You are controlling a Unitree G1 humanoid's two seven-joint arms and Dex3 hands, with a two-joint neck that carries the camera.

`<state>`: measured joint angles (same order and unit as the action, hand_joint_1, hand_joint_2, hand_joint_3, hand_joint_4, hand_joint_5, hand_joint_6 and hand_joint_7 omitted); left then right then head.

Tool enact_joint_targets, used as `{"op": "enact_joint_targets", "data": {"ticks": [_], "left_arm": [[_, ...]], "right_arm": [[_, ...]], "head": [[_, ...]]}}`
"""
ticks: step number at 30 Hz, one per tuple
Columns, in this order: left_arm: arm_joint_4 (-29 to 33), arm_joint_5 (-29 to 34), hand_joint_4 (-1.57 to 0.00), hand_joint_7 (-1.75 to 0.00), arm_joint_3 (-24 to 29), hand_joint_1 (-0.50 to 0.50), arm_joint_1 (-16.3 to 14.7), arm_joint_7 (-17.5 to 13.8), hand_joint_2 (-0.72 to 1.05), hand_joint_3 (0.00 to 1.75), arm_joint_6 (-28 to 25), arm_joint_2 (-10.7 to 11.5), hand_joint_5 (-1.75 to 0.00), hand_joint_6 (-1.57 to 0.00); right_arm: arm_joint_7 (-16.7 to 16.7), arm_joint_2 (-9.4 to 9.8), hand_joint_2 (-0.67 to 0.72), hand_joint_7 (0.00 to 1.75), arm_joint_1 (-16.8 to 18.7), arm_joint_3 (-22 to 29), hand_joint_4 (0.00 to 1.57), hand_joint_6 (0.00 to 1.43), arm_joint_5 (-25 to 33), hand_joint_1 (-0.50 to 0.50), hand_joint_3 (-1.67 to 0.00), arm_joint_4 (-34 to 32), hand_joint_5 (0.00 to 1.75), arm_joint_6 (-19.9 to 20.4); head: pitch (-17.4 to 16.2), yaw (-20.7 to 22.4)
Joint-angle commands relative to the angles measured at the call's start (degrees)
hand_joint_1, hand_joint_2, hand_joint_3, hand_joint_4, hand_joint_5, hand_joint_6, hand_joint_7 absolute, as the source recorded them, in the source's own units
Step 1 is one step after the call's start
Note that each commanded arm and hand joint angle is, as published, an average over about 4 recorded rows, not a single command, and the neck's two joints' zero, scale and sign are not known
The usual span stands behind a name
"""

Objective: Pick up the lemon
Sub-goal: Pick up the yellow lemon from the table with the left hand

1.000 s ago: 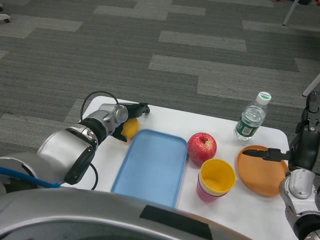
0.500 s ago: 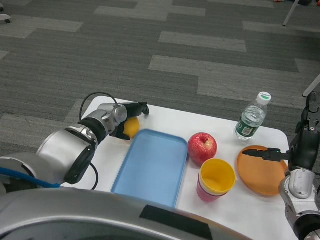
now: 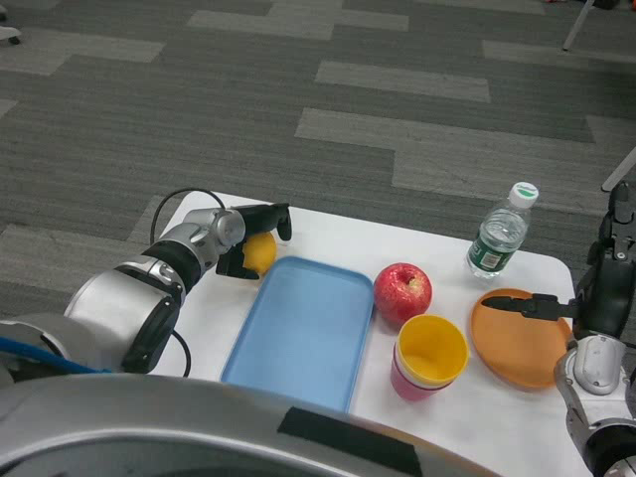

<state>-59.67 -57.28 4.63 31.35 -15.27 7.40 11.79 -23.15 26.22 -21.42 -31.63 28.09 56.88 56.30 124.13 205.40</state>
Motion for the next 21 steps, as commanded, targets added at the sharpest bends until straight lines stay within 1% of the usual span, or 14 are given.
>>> {"op": "enact_joint_targets", "data": {"ticks": [1,2,5,7,8,10,13,16,17,19,21], "left_arm": [[-0.7,-1.0,-0.15,-1.54,4.6,-0.49,-5.5,-1.8,1.05,1.66,0.5,-1.2,-1.75,0.0],[-0.1,-1.1,-0.15,-1.54,6.1,-0.49,-5.8,-1.6,1.05,1.66,1.0,-1.3,-1.75,0.0],[2.4,-1.2,-0.15,-1.54,14.3,-0.5,-7.1,-0.4,1.05,1.64,4.7,-2.4,-1.75,0.0],[3.5,-1.1,-0.15,-1.54,19.3,-0.5,-7.6,0.3,1.05,1.59,7.2,-2.9,-1.75,0.0],[3.7,-1.1,-0.15,-1.54,20.7,-0.5,-7.7,0.4,1.05,1.57,8.0,-3.0,-1.75,0.0],[4.3,-0.7,-0.15,-1.54,24.4,-0.5,-7.9,0.7,1.05,1.59,10.2,-3.2,-1.75,0.0],[4.5,0.5,-0.15,-1.54,27.6,-0.5,-8.0,1.1,1.05,1.61,12.8,-3.5,-1.75,0.0],[4.6,2.8,-0.15,-1.54,29.6,-0.5,-8.4,1.7,1.05,1.57,15.1,-3.7,-1.75,0.0],[4.7,4.2,-0.15,-1.54,30.4,-0.5,-8.7,2.1,1.05,1.57,16.1,-3.7,-1.75,0.0],[4.7,7.5,-0.15,-1.54,32.0,-0.5,-9.2,3.2,1.05,1.57,18.6,-3.8,-1.75,0.0],[4.7,11.8,-0.15,-1.54,32.8,-0.5,-9.6,4.0,1.05,1.57,21.0,-3.8,-1.75,0.0]], "right_arm": [[-0.1,0.14,0.15,0.0,0.0,0.5,0.03,0.0,0.2,-0.42,-0.06,-0.1,0.0,-0.1],[-0.1,0.14,0.14,0.0,0.0,0.5,0.03,0.0,0.2,-0.42,-0.06,-0.1,0.0,-0.1],[-0.2,0.14,0.11,0.0,0.0,0.4,0.03,0.0,0.2,-0.42,-0.08,-0.1,0.0,-0.1],[-0.1,0.14,0.12,0.0,0.0,0.4,0.03,0.0,0.2,-0.42,-0.08,-0.1,0.0,-0.1],[-0.1,0.14,0.12,0.0,0.0,0.5,0.03,0.0,0.2,-0.42,-0.08,-0.1,0.0,-0.1],[-0.1,0.12,0.14,0.0,0.0,0.5,0.03,0.0,0.2,-0.42,-0.06,-0.2,0.0,-0.1],[-0.1,0.06,0.12,0.0,0.2,0.6,0.03,0.0,0.2,-0.42,-0.04,-0.3,0.0,-0.1],[-0.1,0.06,0.12,0.0,0.2,0.7,0.03,0.0,0.2,-0.42,-0.08,-0.3,0.0,-0.1],[-0.1,0.06,0.12,0.0,0.2,0.7,0.03,0.0,0.2,-0.42,-0.06,-0.3,0.0,-0.1],[-0.1,0.06,0.15,0.0,0.2,0.7,0.03,0.0,0.2,-0.42,-0.06,-0.3,0.0,-0.1],[-0.1,0.06,0.15,0.0,0.2,0.7,0.03,0.0,0.2,-0.42,-0.08,-0.3,0.0,-0.1]], "head": [[0.0,0.0],[0.1,0.0],[0.2,-0.1],[0.2,0.0],[0.2,0.0],[0.2,0.0],[0.2,0.0],[0.2,0.0],[0.2,-0.1],[0.3,-0.2],[0.3,-0.2]]}}
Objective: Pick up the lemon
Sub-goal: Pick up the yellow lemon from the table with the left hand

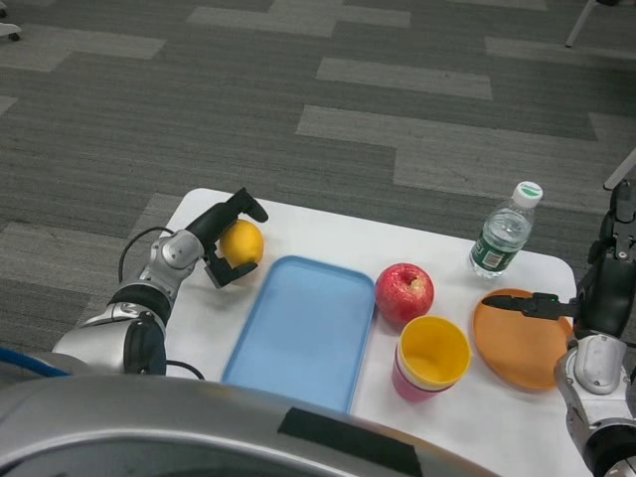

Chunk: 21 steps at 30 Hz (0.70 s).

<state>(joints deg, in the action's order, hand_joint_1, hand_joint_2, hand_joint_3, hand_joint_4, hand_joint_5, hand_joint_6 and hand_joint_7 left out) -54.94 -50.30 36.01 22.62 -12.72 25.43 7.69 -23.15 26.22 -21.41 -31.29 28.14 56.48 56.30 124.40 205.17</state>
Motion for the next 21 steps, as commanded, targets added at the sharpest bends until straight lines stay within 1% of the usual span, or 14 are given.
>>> {"op": "enact_joint_targets", "data": {"ticks": [1,6,8,11,13,16,21], "left_arm": [[0.0,7.2,-0.15,-1.54,1.4,-0.5,-1.2,1.8,1.05,1.57,3.9,0.3,-1.75,0.0],[-1.0,22.0,-0.17,-1.54,1.0,-0.5,-2.4,4.1,1.05,1.57,10.3,0.3,-1.75,0.0],[-1.0,27.5,-0.19,-1.54,-0.5,-0.5,-3.1,4.9,1.05,1.57,12.8,0.3,-1.75,-0.01],[-0.9,37.4,-0.19,-1.54,-5.2,-0.5,-4.6,7.2,1.05,1.57,18.5,0.2,-1.75,-0.03],[-0.2,44.0,-0.19,-1.54,-9.9,-0.5,-5.9,8.7,1.05,1.57,22.7,0.0,-1.75,-0.03],[1.8,48.2,-0.19,-1.54,-14.6,-0.5,-7.2,9.5,1.05,1.57,25.8,-0.6,-1.75,-0.03],[6.9,52.7,-0.22,-1.54,-23.0,-0.5,-9.0,9.6,1.05,1.57,27.9,-1.1,-1.75,-0.05]], "right_arm": [[-0.1,0.06,0.15,0.0,0.2,0.4,0.03,0.0,0.1,-0.42,-0.08,0.1,0.0,-0.1],[-0.1,0.01,0.15,0.0,0.3,0.4,0.03,0.0,0.2,-0.42,-0.08,0.0,0.0,-0.1],[-0.1,-0.03,0.15,0.0,0.3,0.4,0.03,0.0,0.1,-0.42,-0.08,0.0,0.0,-0.1],[-0.1,-0.08,0.14,0.0,0.3,0.5,0.03,0.0,0.1,-0.42,-0.08,0.0,0.0,-0.1],[-0.1,-0.12,0.14,0.0,0.3,0.5,0.03,0.0,0.1,-0.42,-0.08,0.0,0.0,-0.1],[-0.2,-0.12,0.12,0.0,0.3,0.5,0.03,0.0,0.1,-0.42,-0.08,0.0,0.0,-0.1],[-0.1,0.01,0.15,0.0,0.3,0.2,0.03,0.0,0.2,-0.42,-0.08,0.0,0.0,-0.1]], "head": [[0.0,0.0],[0.0,0.0],[0.3,-0.2],[0.7,-0.6],[1.2,-1.6],[1.9,-3.0],[4.0,-8.2]]}}
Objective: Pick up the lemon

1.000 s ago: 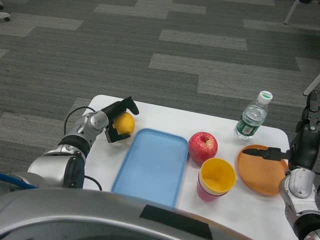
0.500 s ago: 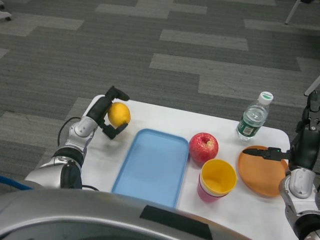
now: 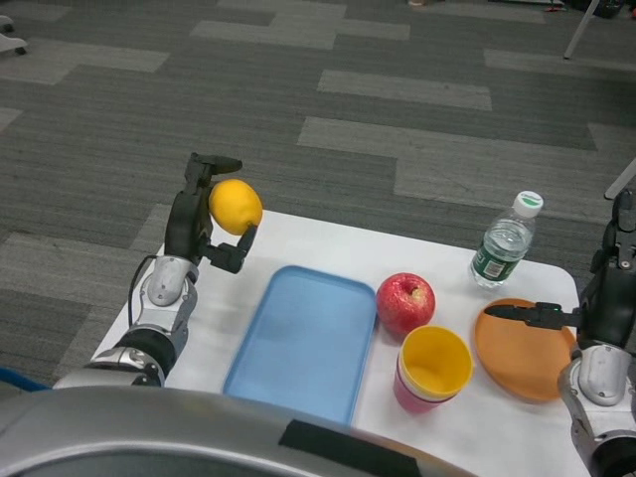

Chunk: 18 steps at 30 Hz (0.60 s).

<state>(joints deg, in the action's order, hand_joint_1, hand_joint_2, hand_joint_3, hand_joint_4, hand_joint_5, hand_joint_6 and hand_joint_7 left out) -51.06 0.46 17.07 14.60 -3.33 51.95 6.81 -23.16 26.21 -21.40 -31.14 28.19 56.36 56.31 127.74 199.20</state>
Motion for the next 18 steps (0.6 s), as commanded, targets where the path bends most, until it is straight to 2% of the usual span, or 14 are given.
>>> {"op": "enact_joint_targets", "data": {"ticks": [1,3,7,10,13,18], "left_arm": [[3.7,2.3,-0.22,-1.54,-5.3,-0.5,-1.2,0.3,1.05,1.57,1.5,-0.2,-1.75,-0.05],[4.7,3.4,-0.22,-1.54,-8.3,-0.5,-1.3,0.3,1.05,1.57,1.7,-0.2,-1.75,-0.05],[4.7,4.2,-0.22,-1.54,-11.1,-0.5,-0.5,0.3,1.05,1.57,1.7,-0.1,-1.75,-0.05],[4.3,4.2,-0.22,-1.54,-11.6,-0.5,0.5,0.3,1.05,1.57,1.8,-0.5,-1.75,-0.05],[3.2,4.2,-0.22,-1.54,-12.0,-0.5,1.6,0.3,1.05,1.57,1.8,-1.0,-1.75,-0.05],[2.0,4.3,-0.22,-1.54,-12.2,-0.5,2.4,0.3,1.05,1.57,1.8,-1.3,-1.75,-0.05]], "right_arm": [[-0.1,0.07,0.15,0.0,0.3,0.0,0.03,0.0,0.1,-0.42,-0.08,0.0,0.0,-0.1],[-0.1,0.2,0.15,0.0,0.3,-0.2,0.03,0.0,0.1,-0.42,-0.08,0.0,0.0,-0.1],[-0.1,0.37,0.15,0.0,0.3,-1.0,0.03,0.0,0.1,-0.42,-0.08,-0.1,0.0,-0.1],[-0.1,0.48,0.15,0.0,0.3,-1.6,0.03,0.0,0.1,-0.42,-0.08,-0.2,0.0,-0.1],[-0.1,0.62,0.12,0.0,0.3,-2.1,0.03,0.0,0.1,-0.42,-0.08,-0.4,0.0,-0.1],[-0.1,0.73,0.15,0.0,0.3,-2.7,0.03,0.0,0.1,-0.42,-0.06,-0.7,0.0,-0.1]], "head": [[0.9,-3.9],[1.3,-7.0],[1.5,-19.2],[2.0,-25.1],[2.0,-26.6],[2.0,-25.8]]}}
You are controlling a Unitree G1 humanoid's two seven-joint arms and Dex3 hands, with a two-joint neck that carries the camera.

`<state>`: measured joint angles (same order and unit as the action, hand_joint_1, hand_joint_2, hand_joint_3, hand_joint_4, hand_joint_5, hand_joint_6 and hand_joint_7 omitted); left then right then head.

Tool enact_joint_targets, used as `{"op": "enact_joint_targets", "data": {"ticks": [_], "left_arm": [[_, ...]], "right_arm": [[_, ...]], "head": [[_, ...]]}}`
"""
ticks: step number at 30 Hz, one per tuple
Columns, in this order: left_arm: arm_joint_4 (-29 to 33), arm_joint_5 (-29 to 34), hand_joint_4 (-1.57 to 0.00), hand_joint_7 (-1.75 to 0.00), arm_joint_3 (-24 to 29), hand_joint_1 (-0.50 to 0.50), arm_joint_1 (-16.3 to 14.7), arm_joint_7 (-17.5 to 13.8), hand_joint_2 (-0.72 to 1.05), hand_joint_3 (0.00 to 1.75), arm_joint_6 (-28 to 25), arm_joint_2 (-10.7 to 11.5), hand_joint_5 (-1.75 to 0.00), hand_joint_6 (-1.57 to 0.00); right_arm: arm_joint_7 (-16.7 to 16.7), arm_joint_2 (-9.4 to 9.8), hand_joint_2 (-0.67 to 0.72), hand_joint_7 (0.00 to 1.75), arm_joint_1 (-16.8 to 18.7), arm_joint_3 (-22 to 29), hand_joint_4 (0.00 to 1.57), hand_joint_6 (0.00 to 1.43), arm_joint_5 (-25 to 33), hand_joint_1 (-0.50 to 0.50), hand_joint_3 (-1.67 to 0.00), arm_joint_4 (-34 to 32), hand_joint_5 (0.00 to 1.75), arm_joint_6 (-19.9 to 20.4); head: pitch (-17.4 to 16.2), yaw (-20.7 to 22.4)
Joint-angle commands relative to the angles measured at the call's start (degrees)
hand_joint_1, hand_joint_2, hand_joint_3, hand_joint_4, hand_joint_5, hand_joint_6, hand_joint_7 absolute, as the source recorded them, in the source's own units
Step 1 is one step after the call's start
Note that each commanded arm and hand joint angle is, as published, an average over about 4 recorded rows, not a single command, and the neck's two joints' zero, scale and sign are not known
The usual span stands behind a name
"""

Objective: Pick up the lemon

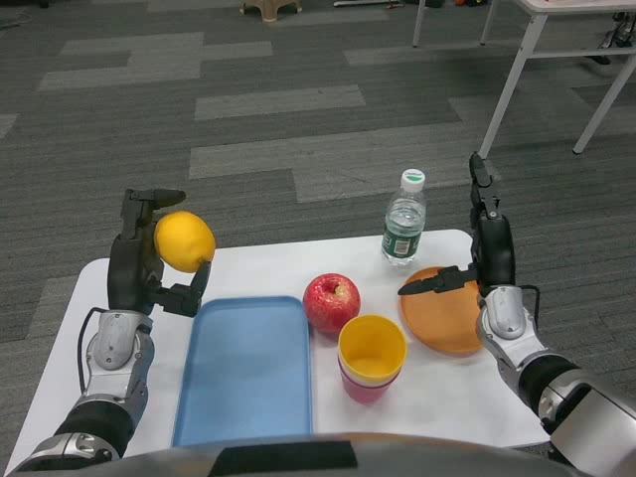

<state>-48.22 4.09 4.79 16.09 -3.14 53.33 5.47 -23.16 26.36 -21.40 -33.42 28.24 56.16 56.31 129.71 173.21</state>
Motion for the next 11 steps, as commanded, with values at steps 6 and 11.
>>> {"op": "enact_joint_targets", "data": {"ticks": [6,11], "left_arm": [[-0.9,1.4,-0.22,-1.54,0.4,-0.5,0.9,0.1,1.05,1.57,0.5,-0.1,-1.75,-0.05],[-0.9,1.9,-0.22,-1.54,0.7,-0.5,0.9,0.1,1.05,1.57,0.6,-0.2,-1.75,-0.05]], "right_arm": [[-0.1,0.63,0.15,0.0,0.3,-0.7,0.03,0.0,0.1,-0.42,-0.08,-0.6,0.0,-0.1],[-0.1,0.63,0.15,0.0,0.3,-0.9,0.03,0.0,0.1,-0.42,-0.08,-0.6,0.0,-0.1]], "head": [[-0.2,1.5],[-0.3,1.9]]}}
